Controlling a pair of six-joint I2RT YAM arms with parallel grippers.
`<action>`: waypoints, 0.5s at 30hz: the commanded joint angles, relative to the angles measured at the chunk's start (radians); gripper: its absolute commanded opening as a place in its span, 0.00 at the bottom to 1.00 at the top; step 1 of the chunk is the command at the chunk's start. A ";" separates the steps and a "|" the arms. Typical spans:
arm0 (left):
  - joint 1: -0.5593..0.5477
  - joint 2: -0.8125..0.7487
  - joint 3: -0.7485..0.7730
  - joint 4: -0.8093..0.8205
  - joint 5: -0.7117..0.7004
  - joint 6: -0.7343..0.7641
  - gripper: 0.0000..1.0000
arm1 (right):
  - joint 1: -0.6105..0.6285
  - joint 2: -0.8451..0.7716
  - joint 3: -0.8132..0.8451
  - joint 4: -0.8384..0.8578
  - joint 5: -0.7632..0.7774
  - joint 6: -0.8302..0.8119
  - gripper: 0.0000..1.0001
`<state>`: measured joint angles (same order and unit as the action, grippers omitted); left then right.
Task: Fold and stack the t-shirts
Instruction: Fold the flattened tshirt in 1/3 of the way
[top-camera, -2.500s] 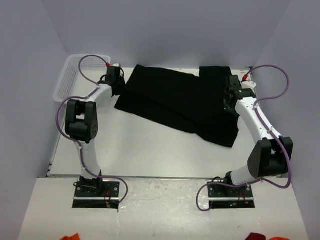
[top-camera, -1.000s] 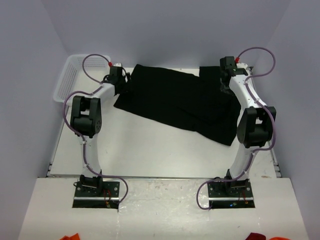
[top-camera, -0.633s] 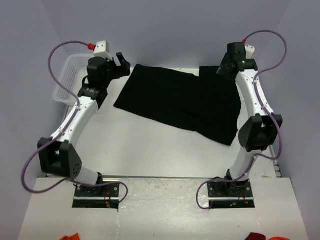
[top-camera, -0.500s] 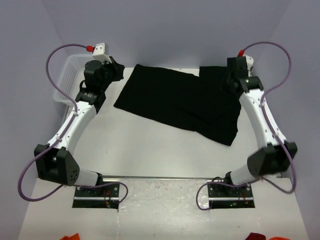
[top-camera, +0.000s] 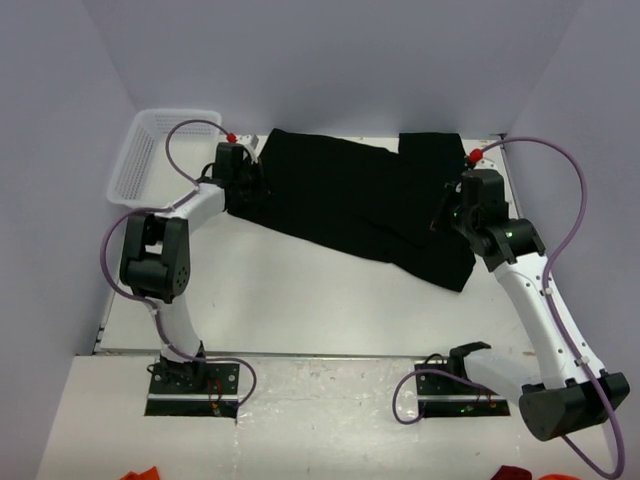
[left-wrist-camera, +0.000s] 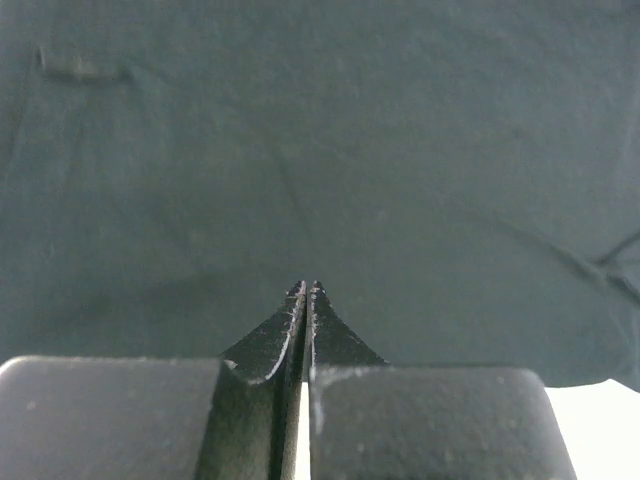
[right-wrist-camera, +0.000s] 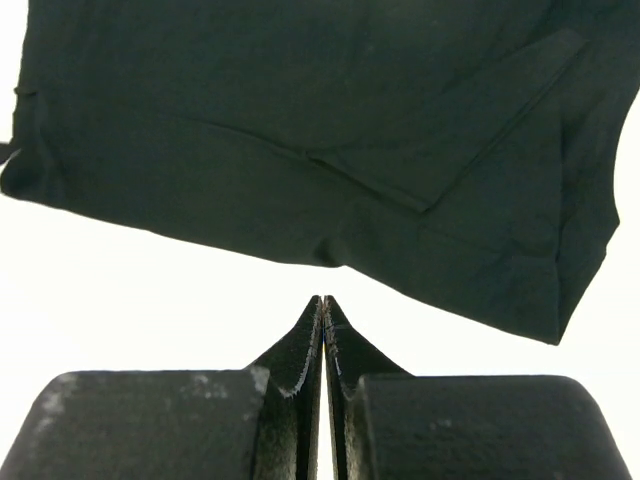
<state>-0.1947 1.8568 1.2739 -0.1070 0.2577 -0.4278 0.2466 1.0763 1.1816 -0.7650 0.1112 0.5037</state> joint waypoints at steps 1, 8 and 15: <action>0.012 0.053 0.111 0.000 -0.012 -0.003 0.00 | 0.003 -0.050 0.007 0.024 -0.054 -0.011 0.00; 0.009 0.198 0.217 -0.072 -0.127 0.004 0.00 | 0.016 -0.056 -0.023 0.043 -0.053 -0.024 0.00; 0.011 0.248 0.237 -0.151 -0.253 0.017 0.00 | 0.016 -0.026 -0.008 0.067 -0.051 -0.036 0.00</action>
<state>-0.1902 2.1044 1.4792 -0.2111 0.0841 -0.4263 0.2573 1.0370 1.1641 -0.7395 0.0753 0.4877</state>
